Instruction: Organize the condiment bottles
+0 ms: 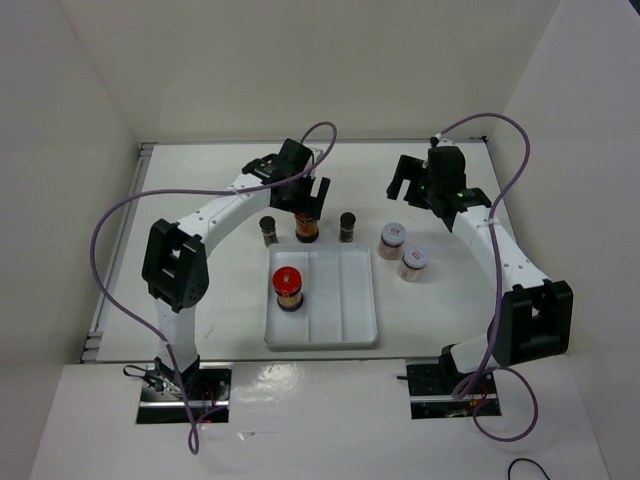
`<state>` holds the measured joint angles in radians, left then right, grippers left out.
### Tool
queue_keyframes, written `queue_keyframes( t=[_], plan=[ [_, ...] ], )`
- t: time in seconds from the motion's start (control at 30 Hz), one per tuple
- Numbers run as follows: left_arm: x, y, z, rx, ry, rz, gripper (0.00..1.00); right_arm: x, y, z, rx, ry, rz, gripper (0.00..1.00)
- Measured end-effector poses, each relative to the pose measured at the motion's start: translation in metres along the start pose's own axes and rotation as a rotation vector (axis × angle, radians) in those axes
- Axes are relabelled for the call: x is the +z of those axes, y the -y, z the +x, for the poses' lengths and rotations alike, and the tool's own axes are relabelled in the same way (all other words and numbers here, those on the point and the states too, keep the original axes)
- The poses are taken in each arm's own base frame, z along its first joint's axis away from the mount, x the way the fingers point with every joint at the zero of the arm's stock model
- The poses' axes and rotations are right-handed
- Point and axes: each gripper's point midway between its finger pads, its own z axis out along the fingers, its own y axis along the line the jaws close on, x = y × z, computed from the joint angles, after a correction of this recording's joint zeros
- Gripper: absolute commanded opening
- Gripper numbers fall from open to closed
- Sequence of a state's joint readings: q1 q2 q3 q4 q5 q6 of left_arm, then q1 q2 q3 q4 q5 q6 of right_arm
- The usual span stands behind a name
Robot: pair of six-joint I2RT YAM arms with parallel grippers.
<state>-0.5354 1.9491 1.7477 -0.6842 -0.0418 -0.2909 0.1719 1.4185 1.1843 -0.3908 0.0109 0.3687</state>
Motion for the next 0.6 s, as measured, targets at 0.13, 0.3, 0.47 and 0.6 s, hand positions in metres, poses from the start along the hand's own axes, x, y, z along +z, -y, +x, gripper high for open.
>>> queue_keyframes(
  t=[0.13,0.3,0.47,0.6],
  plan=[
    [0.006,-0.001,0.001,0.000,-0.014,-0.005,1.00,0.003,0.001,0.002,0.000,-0.009,0.004,0.99],
    [0.015,0.001,-0.003,0.004,-0.021,-0.012,1.00,0.005,0.002,0.004,0.000,-0.015,0.007,0.99],
    [0.025,0.003,0.003,0.015,-0.043,-0.029,0.97,0.006,0.002,0.005,0.000,-0.019,0.009,0.99],
    [0.031,0.002,0.009,0.021,-0.062,-0.041,0.94,0.010,0.004,0.009,0.000,-0.031,0.015,0.99]
  ],
)
